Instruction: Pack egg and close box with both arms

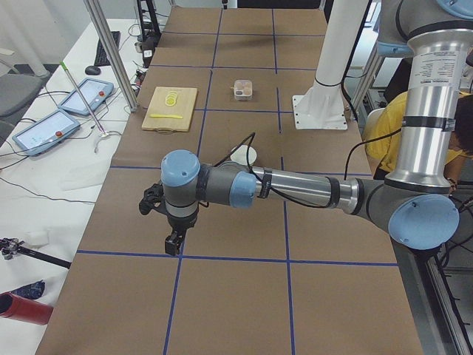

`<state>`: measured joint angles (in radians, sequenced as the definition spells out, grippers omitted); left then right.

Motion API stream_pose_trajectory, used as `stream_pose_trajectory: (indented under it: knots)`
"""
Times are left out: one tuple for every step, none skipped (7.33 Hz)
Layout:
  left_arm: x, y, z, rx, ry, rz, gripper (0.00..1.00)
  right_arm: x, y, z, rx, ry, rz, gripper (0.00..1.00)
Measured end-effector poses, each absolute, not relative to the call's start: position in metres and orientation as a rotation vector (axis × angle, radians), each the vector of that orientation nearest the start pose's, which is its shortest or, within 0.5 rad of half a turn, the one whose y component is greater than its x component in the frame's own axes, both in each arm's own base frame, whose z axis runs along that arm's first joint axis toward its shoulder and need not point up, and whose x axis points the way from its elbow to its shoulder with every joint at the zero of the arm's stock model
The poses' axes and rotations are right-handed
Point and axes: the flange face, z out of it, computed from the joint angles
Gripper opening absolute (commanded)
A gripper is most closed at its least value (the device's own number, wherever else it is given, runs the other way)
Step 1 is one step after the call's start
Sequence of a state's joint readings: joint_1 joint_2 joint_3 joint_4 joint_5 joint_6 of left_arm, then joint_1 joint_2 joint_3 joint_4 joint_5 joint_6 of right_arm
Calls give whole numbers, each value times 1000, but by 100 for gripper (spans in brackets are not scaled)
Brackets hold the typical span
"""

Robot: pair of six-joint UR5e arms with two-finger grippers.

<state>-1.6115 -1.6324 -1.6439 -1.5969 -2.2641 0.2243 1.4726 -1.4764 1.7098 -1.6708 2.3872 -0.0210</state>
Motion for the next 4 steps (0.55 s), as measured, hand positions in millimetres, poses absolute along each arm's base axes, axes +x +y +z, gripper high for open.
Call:
stream_pose_trajectory:
  knots:
    - [-91,-523,591,249,666,232,100,8,-535,545,101,-820,-170,100]
    - [-91,-523,590,251,666,232,100,9,-535,546,101,-817,-170,100]
    - [-90,-524,586,255,666,234,100,9,-533,550,96,-814,-168,100]
    - [-90,-524,585,258,666,237,100,10,-530,553,91,-811,-165,100]
